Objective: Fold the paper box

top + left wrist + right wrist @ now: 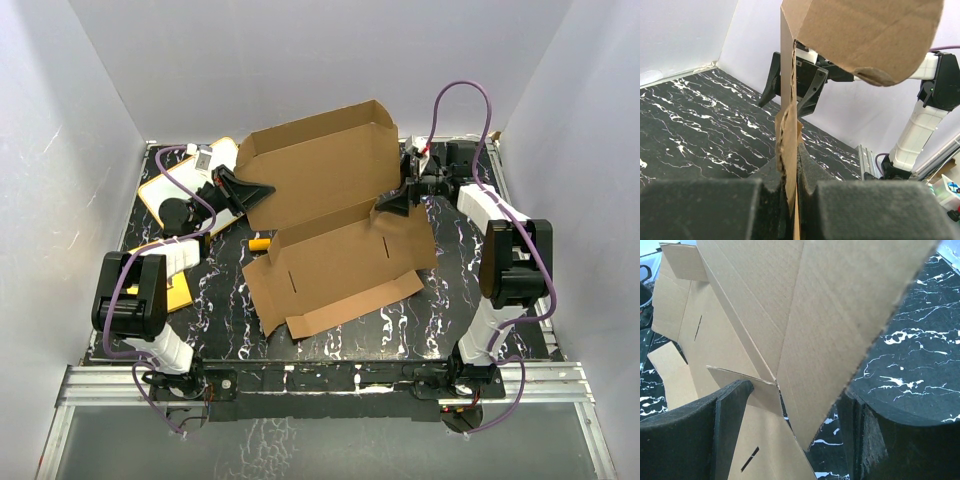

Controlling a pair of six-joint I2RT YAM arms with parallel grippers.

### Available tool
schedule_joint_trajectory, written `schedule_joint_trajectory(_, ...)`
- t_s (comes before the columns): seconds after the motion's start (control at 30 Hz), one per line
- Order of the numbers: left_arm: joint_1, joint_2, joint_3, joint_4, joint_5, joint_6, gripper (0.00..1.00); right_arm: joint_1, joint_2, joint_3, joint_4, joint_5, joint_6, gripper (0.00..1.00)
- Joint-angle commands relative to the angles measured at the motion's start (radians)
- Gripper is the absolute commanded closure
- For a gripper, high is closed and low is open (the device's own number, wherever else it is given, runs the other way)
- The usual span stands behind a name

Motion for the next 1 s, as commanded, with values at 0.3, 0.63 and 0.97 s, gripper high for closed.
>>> schedule_joint_trajectory(0.3,0.003,-0.014,0.046,0.219,0.0,0.004,1.0,0.01,0.016,-0.035,0.047,-0.098,-0.183,0.27)
schedule_joint_trajectory(0.63,0.003,-0.004,0.049,0.219,0.003,0.007,1.0,0.055,0.041,0.005,-0.034,-0.129,-0.26,0.46)
schedule_joint_trajectory(0.97,0.016,0.006,0.052,0.219,0.009,0.016,1.0,0.051,0.123,0.181,-0.539,-0.125,-0.669,0.92)
